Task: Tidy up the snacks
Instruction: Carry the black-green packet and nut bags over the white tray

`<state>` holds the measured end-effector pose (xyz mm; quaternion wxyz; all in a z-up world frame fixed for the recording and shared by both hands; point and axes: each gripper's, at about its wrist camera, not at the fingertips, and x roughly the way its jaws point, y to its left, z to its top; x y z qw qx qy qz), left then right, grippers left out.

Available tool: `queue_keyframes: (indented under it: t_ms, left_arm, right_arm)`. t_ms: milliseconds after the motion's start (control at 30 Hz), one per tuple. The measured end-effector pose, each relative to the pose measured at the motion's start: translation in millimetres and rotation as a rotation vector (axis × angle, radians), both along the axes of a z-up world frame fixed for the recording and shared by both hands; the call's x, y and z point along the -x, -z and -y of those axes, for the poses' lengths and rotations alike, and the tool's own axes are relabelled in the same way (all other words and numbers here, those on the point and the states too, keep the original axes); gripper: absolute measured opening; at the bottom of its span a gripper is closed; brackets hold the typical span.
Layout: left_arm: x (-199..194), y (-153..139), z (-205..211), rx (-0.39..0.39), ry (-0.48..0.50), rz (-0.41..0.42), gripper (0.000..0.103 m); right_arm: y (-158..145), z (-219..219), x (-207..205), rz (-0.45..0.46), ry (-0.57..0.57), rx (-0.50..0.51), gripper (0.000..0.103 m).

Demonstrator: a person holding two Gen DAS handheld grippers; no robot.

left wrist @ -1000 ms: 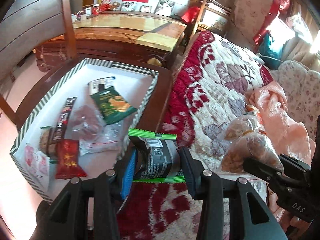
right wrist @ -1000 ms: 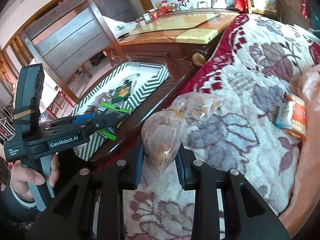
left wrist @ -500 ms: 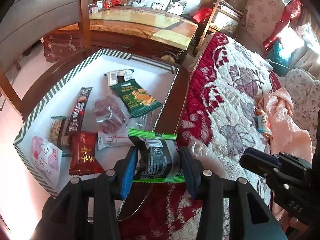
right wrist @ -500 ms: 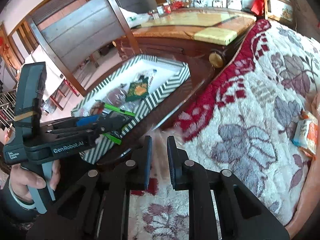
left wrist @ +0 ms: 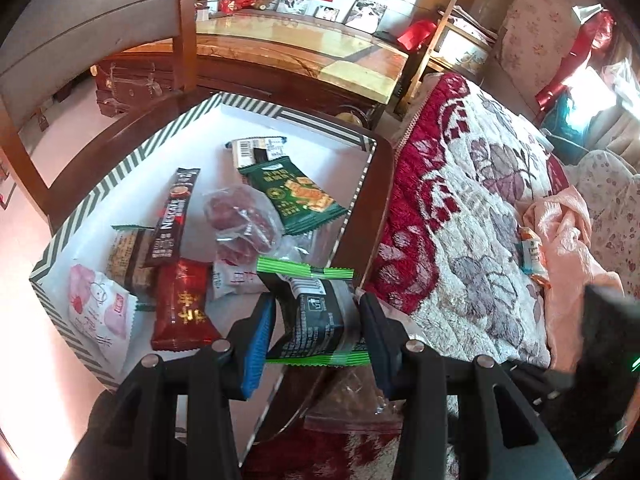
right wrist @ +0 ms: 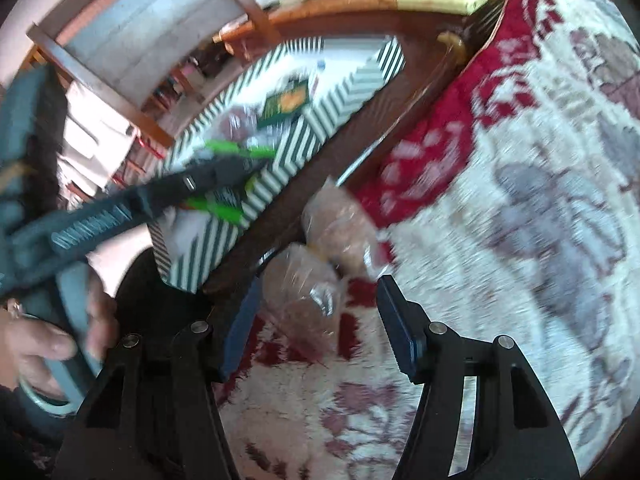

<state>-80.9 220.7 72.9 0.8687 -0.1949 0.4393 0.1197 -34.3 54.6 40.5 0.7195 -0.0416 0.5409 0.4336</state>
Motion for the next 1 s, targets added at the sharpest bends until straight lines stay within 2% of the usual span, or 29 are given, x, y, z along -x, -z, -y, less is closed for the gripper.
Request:
queue_keyframes:
  t_ms: [133,200,267,333,433,667,1000]
  left_arm:
    - [1.9,0.8,-5.1,0.004,-0.011,-0.001,0.046]
    - [1.5,2.4,-5.7,0.009,-0.012,-0.005,0.046]
    - [1.7,4.2,-5.8,0.011,-0.010,-0.010,0.046]
    - [2.8,4.7,-6.2,0.012,-0.008,-0.010,0.046]
    - [3.9,4.9,-8.5,0.018,-0.014,-0.006,0.046]
    - [3.1,2.4,-4.4,0.009,-0.002,-0.004,0.046]
    - [7.3,-19.0,-15.7,-0.045,-0.035,0.029,0.046]
  right_arm:
    - [22.2,-23.5,11.5,-0.024,-0.051,0.042,0.060]
    - [30.4,-36.3,16.3,0.012,-0.069,0.062,0.060]
    - [31.9,-43.6,14.7,0.038,-0.064,0.050,0.053]
    - [30.6,-44.1,11.3,0.043,-0.068,0.048,0.038]
    - [20.0,-35.1,9.4,0.082,-0.057,0.040,0.032]
    - [-4.2,-15.9,3.6,0.108,-0.037,0.012,0.031]
    - [-51.5,-20.0,-6.4,0.174,-0.033,-0.064,0.031]
